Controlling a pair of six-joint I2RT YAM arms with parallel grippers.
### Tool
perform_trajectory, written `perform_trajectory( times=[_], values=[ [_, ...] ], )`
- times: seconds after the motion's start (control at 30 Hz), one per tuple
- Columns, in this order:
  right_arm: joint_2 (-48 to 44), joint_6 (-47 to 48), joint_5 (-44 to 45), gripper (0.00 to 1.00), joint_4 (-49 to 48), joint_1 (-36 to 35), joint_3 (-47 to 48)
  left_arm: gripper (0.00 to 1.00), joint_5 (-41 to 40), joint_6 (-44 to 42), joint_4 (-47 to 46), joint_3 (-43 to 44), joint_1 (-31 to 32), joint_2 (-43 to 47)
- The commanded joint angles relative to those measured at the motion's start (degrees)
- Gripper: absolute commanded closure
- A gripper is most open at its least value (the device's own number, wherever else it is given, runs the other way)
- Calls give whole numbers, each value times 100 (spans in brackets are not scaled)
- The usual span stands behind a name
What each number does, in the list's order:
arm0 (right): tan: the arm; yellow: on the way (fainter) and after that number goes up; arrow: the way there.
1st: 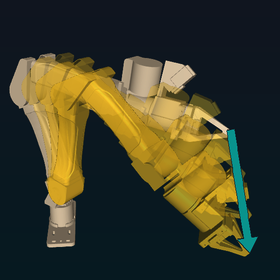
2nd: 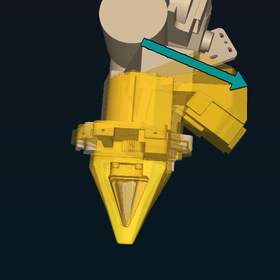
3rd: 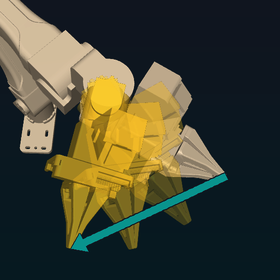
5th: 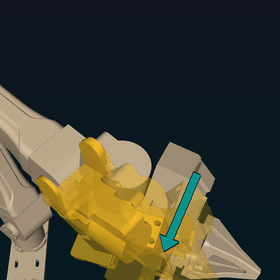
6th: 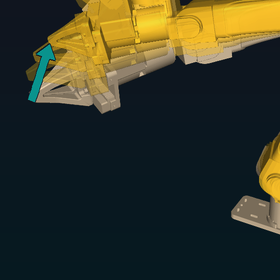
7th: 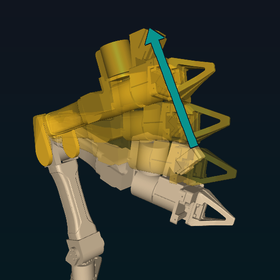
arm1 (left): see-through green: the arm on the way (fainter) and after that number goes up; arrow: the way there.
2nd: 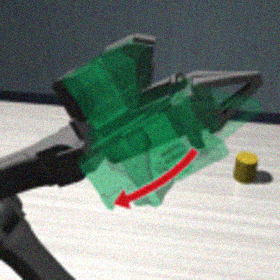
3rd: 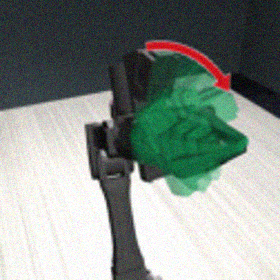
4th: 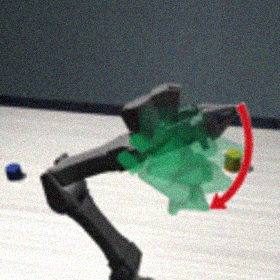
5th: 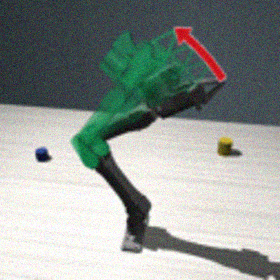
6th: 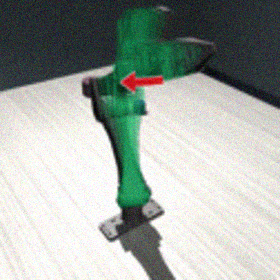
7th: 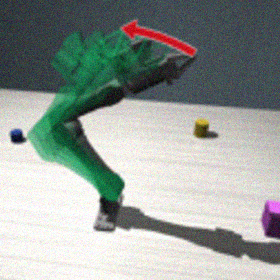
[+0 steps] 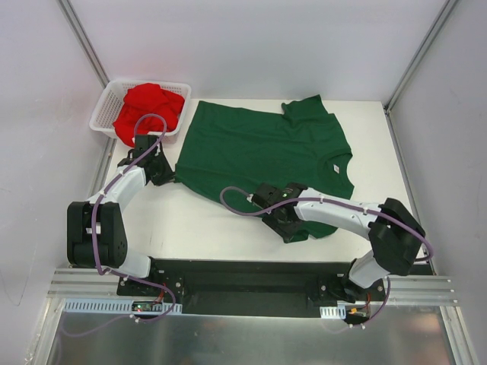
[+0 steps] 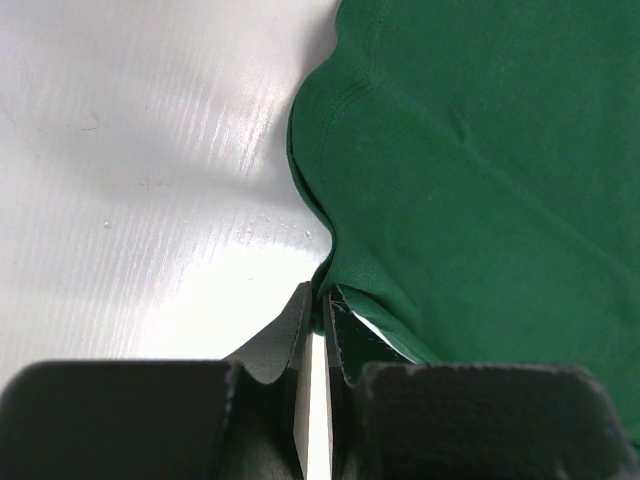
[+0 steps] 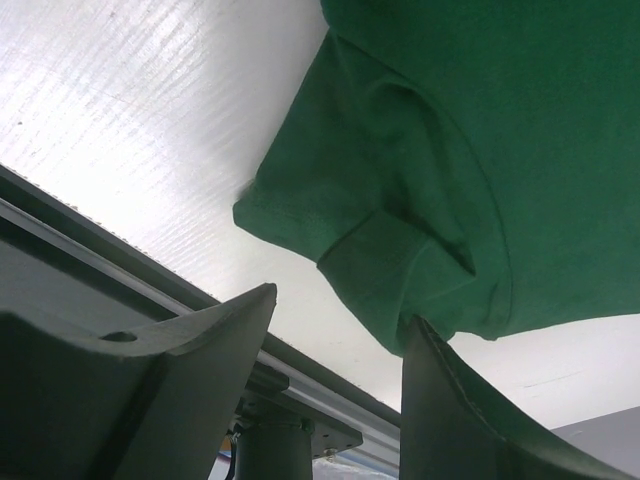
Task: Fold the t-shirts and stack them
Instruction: Grap the side of the flattened tshirt closest away from the robot with both arms
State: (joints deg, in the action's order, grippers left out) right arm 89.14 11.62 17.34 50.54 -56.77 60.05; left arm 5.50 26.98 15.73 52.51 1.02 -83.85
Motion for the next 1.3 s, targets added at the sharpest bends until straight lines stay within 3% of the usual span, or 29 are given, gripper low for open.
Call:
perform_trajectory(
  times=[0.0,0.7,1.27],
  values=[
    [129,-37,67,41,149,-62,50,100,-101,-62,27,-30,-66,141],
    [296,-45,76,61,210,-97,112,100,-93,-53,18,-48,-66,168],
    [543,51,217,55,245,-115,244,100,-66,-62,18,-39,-66,177]
  ],
)
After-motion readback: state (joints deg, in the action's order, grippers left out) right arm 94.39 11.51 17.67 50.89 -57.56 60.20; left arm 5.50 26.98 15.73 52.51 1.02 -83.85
